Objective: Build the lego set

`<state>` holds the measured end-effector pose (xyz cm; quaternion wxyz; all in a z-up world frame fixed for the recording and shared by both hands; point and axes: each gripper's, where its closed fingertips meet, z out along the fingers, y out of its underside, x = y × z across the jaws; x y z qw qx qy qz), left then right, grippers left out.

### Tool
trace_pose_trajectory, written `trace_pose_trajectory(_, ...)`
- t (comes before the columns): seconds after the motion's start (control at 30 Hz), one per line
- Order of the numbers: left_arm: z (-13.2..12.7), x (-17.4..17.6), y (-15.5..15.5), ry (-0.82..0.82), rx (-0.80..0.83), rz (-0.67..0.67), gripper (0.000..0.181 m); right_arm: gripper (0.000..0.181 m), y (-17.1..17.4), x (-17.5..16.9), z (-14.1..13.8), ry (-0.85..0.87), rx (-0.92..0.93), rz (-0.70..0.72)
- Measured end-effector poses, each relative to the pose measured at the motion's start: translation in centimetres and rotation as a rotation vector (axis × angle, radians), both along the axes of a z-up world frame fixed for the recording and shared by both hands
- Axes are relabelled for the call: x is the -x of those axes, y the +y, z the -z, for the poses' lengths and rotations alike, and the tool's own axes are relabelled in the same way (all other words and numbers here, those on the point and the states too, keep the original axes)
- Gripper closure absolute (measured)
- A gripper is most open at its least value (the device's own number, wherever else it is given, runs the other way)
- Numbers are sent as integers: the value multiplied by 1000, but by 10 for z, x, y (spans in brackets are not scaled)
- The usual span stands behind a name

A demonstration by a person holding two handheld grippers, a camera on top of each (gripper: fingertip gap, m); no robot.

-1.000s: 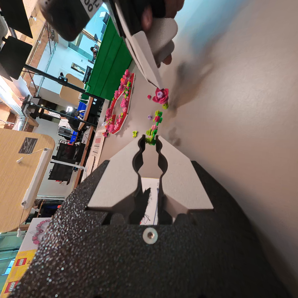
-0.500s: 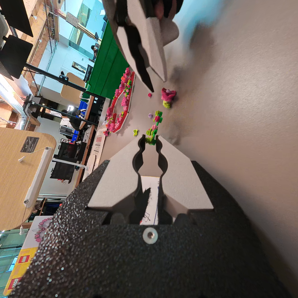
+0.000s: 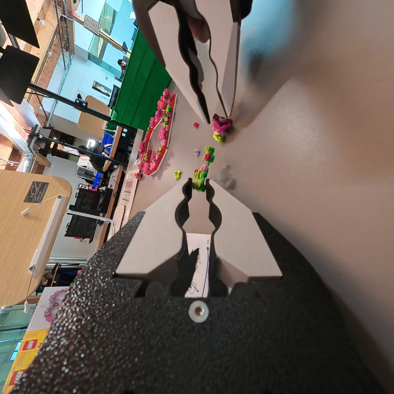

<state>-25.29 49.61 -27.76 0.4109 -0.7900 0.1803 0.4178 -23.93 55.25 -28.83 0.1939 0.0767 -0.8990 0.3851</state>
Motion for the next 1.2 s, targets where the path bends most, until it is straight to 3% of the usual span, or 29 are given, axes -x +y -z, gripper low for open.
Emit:
trace_pose_trajectory(0.23, 0, 1, 0, -3, 2, -1, 171, 173, 5, 5, 1, -58, 33, 35)
trace_pose_trajectory(0.5, 1, 0, 0, -7, 5, 2, 171, 173, 5, 10, 1, -93, 67, 57)
trace_pose_trajectory(0.67, 2, 0, 0, -10, 5, 3, 171, 162, 2, 8, 3, -109, 81, 49)
trace_pose_trajectory(0.9, 2, 0, 1, -7, 7, 5, 171, 168, -1, 10, 4, -78, 78, 54)
trace_pose_trajectory(1.07, 1, -1, 1, -18, -6, 11, 171, 169, 7, 18, -13, -236, 151, 129)
trace_pose_trajectory(1.2, -3, -3, 1, -4, -18, 21, 171, 169, 36, 15, -9, -534, -38, 200)
